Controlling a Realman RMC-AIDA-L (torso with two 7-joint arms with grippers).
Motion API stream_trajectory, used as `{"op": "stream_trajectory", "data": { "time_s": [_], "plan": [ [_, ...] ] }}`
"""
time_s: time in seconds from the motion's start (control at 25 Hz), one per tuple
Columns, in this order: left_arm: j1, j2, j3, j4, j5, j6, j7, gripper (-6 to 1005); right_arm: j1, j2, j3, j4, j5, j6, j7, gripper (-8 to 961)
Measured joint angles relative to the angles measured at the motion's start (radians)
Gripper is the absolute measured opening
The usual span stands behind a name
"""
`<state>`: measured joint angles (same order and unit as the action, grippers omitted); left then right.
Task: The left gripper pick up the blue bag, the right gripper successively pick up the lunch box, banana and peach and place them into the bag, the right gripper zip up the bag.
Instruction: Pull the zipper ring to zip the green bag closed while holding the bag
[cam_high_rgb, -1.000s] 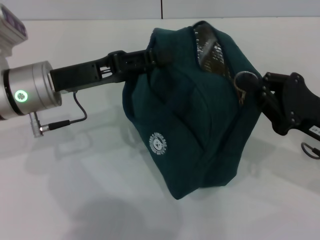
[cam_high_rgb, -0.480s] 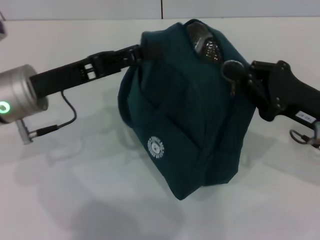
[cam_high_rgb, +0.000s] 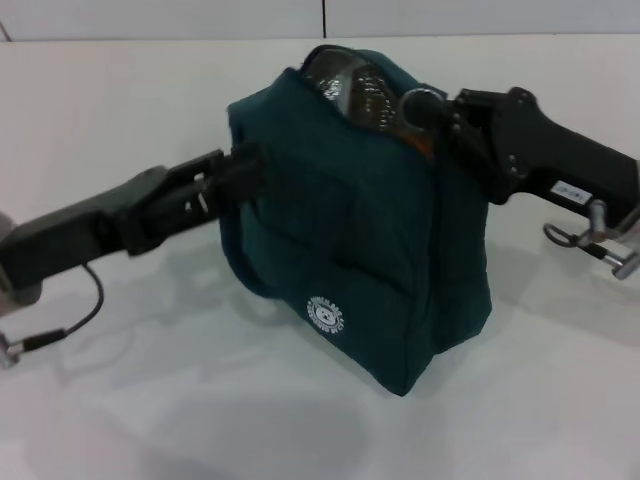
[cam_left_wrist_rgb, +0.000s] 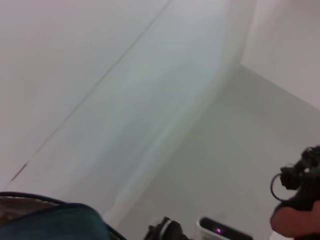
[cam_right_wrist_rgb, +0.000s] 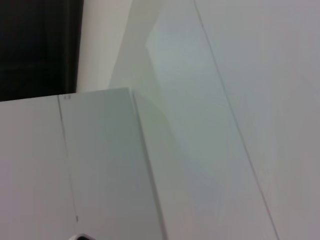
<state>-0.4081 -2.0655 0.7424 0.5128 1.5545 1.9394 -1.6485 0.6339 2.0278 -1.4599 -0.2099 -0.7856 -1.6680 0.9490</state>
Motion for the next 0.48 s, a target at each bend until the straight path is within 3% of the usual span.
{"op": "stream_trajectory", "data": {
  "time_s": [0.28, 0.48],
  "plan": [
    [0.061, -0.007, 0.005, -0.001, 0.034, 0.021, 0.079, 685, 0.021, 0.000, -0.164, -0.073, 0.070, 0.045, 0.014, 17],
    [0.111, 0.003, -0.004, -0.001, 0.028, 0.022, 0.105, 678, 0.019, 0.000, -0.282, -0.165, 0.125, 0.124, 0.013, 17]
  ]
}}
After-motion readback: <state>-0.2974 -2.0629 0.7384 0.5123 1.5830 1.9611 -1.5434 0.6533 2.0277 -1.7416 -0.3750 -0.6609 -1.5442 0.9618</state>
